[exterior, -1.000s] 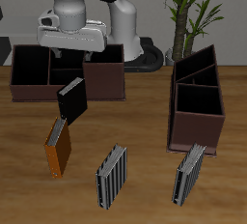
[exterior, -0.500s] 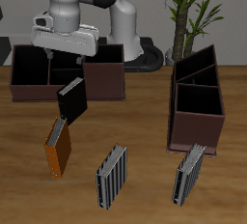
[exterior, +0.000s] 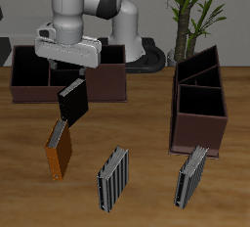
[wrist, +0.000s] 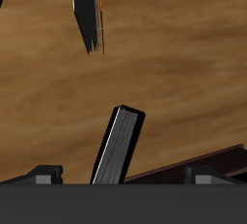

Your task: Place the black book into the left desk caddy's right compartment

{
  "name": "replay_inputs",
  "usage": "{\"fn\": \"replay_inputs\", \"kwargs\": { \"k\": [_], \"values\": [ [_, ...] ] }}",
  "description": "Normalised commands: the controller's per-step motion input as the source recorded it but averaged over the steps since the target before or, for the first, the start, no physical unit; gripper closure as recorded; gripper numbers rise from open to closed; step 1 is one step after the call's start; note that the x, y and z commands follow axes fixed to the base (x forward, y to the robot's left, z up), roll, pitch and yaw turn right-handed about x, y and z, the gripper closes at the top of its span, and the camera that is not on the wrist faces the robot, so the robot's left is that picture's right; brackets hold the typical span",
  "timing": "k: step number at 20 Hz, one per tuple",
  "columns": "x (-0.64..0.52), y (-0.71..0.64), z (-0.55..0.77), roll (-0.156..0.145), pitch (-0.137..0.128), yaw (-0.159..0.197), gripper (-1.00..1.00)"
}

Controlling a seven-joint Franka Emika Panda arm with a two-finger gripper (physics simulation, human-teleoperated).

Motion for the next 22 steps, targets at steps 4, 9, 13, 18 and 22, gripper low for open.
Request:
{"fn": "replay_inputs", "kwargs": {
  "k": [4, 9, 13, 18, 22],
  "values": [
    [0.03, -0.03, -0.25, -0.007, 0.023, -0.030, -1.00],
    [0.05, -0.03, -0.28, -0.007, 0.031, -0.035, -1.00],
    [0.04, 0.01, -0.20, -0.005, 0.017, -0.031, -1.00],
    [0.09, 0.00, -0.31, -0.007, 0.046, -0.026, -1.00],
    [0.01, 0.01, -0.18, 0.011, 0.021, -0.035, -1.00]
  ]
}}
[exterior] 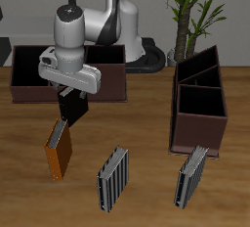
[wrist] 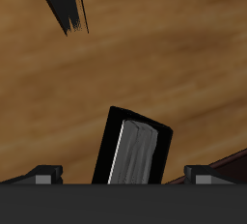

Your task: Place the black book into the left desk caddy's right compartment

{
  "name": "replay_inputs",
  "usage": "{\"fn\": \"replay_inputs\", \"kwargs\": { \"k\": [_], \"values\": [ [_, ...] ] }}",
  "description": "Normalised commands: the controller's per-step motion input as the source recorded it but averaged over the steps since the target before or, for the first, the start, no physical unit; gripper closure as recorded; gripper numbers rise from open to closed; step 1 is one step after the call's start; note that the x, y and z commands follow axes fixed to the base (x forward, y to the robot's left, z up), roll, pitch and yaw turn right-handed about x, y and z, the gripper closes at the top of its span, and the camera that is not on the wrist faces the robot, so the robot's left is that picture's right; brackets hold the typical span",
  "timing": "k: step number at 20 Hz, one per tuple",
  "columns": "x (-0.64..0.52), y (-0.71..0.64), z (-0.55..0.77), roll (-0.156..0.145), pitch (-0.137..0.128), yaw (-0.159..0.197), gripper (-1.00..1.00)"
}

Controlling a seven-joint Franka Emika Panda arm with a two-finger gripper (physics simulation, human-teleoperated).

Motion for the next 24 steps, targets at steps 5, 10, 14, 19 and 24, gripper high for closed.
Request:
{"fn": "replay_inputs", "kwargs": {
  "k": [5, 10, 14, 19, 24],
  "values": [
    [0.00, -0.03, -0.15, -0.005, 0.009, -0.009, 1.00],
    [0.01, 0.08, 0.00, 0.002, 0.003, 0.010, 1.00],
    [0.10, 0.14, 0.08, -0.005, 0.016, 0.023, 1.00],
    [0.11, 0.36, 0.34, 0.012, -0.019, 0.021, 1.00],
    [0.03, 0.56, 0.57, -0.063, -0.028, 0.030, 1.00]
  ]
}}
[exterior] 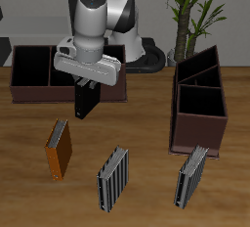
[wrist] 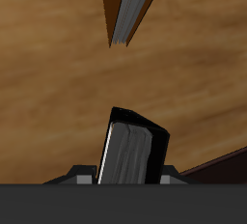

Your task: Place the black book into the left desk caddy's right compartment

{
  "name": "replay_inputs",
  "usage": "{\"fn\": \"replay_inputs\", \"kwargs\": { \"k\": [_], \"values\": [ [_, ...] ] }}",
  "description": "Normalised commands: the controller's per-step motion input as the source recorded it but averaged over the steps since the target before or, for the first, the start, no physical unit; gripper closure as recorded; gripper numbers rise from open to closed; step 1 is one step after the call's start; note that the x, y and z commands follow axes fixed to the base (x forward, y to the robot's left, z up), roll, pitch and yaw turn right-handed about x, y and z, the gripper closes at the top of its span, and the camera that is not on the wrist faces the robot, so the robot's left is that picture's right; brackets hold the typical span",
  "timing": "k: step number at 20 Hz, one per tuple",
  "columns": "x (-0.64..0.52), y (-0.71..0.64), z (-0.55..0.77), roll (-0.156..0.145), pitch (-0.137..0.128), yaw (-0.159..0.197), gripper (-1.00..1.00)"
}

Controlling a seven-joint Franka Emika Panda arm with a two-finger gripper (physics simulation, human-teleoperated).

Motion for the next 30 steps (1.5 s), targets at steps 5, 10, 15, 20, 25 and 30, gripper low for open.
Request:
{"fn": "replay_inputs", "kwargs": {
  "k": [5, 10, 15, 20, 25, 30],
  "values": [
    [0.02, 0.43, 0.55, 0.026, -0.036, 0.024, 1.00],
    [0.07, 0.58, 0.62, 0.071, -0.026, 0.022, 1.00],
    [0.05, 0.46, 0.44, 0.033, -0.026, 0.048, 1.00],
    [0.05, 0.40, 0.48, -0.007, -0.029, 0.031, 1.00],
    [0.02, 0.33, 0.48, -0.021, -0.035, 0.016, 1.00],
    [0.10, 0.33, 0.38, -0.023, -0.016, 0.006, 1.00]
  ]
}}
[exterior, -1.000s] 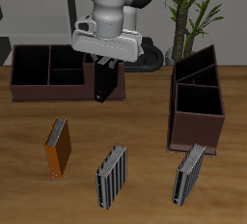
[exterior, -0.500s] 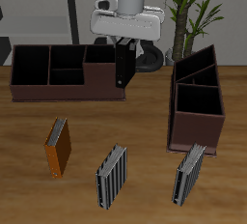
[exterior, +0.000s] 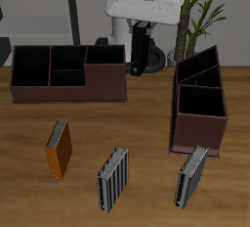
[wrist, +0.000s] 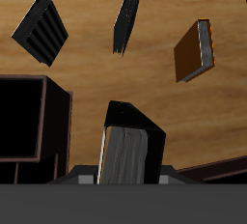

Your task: Place the black book into the left desk caddy's right compartment

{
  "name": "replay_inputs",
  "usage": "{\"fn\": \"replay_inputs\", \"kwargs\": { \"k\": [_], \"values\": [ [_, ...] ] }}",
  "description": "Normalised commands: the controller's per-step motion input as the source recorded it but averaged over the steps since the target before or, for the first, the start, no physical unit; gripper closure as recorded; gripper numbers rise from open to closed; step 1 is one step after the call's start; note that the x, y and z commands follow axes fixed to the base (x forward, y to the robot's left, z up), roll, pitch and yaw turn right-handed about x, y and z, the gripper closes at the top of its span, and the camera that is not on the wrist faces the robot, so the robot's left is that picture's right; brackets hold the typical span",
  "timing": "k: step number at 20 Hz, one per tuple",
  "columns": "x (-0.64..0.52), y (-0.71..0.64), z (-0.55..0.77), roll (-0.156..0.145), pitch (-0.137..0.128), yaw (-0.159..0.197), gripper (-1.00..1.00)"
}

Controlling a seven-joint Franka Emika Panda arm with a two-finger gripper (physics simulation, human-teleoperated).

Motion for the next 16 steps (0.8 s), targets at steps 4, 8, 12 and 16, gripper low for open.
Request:
{"fn": "replay_inputs", "kwargs": {
  "k": [4, 8, 12, 16],
  "values": [
    [0.18, 0.58, 0.35, -0.008, 0.005, 0.030, 1.00],
    [0.15, 0.63, 0.24, 0.028, 0.018, 0.032, 1.00],
    [0.12, 0.33, 0.13, -0.001, 0.012, 0.016, 1.00],
    [0.18, 0.35, 0.06, -0.010, 0.031, 0.016, 1.00]
  ]
}}
